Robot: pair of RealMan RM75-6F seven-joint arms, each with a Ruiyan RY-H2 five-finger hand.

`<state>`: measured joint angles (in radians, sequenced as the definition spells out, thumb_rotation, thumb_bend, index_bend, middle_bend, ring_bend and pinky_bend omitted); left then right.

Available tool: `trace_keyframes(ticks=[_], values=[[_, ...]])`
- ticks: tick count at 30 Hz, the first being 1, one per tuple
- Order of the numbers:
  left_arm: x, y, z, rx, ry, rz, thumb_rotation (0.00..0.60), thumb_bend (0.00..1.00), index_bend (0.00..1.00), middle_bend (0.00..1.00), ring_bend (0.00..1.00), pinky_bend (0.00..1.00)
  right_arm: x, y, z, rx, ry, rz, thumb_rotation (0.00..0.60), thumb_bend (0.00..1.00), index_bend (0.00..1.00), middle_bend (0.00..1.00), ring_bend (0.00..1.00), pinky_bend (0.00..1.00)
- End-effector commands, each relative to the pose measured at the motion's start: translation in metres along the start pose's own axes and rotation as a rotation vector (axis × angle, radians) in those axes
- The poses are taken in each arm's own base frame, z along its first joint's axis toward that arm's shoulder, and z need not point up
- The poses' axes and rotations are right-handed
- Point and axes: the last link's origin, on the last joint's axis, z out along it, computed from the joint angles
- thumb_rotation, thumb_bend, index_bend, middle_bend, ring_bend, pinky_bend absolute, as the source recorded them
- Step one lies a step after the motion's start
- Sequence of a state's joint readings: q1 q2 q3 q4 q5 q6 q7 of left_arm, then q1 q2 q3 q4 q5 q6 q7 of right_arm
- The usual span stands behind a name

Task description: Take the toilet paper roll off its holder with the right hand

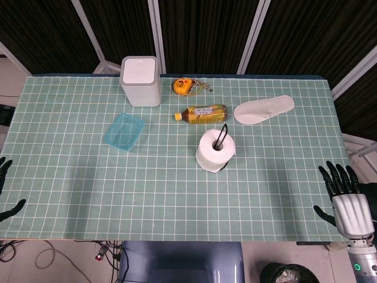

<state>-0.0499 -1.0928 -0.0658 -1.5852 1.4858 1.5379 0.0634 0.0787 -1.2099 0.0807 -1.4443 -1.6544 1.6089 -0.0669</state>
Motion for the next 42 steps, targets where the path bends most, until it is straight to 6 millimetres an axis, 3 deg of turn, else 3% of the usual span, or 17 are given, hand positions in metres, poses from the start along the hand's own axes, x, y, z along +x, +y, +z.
trace_keyframes(ticks=[1,14,29,33,37,42], values=[[0.000,0.001,0.000,0.002,0.000,-0.002,0.600,0.18,0.04,0.00,0.00,0.01,0.000,0.000,0.000,-0.001,-0.003,0.005,0.600,0.00,0.00,0.00,0.00,0.00],[0.004,0.001,-0.003,0.002,0.015,-0.011,0.600,0.18,0.04,0.00,0.00,0.01,-0.003,0.001,0.000,-0.036,-0.024,0.053,0.600,0.00,0.00,0.00,0.00,0.00],[0.011,-0.001,-0.008,0.011,0.035,-0.031,0.600,0.18,0.04,0.00,0.00,0.01,-0.010,-0.007,0.006,-0.065,-0.104,0.350,0.600,0.00,0.00,0.00,0.00,0.00],[0.010,-0.002,-0.008,0.014,0.030,-0.032,0.600,0.18,0.04,0.00,0.00,0.01,-0.013,-0.019,0.023,-0.087,-0.144,0.567,0.600,0.00,0.00,0.00,0.00,0.00],[0.010,0.000,-0.008,0.004,0.027,-0.031,0.600,0.18,0.04,0.00,0.00,0.01,-0.015,-0.034,0.058,-0.101,-0.265,0.868,0.600,0.00,0.00,0.00,0.00,0.00],[0.010,-0.001,-0.008,0.012,0.029,-0.030,0.600,0.18,0.04,0.00,0.00,0.01,-0.019,-0.047,0.098,-0.116,-0.341,1.017,0.600,0.00,0.00,0.00,0.00,0.00]])
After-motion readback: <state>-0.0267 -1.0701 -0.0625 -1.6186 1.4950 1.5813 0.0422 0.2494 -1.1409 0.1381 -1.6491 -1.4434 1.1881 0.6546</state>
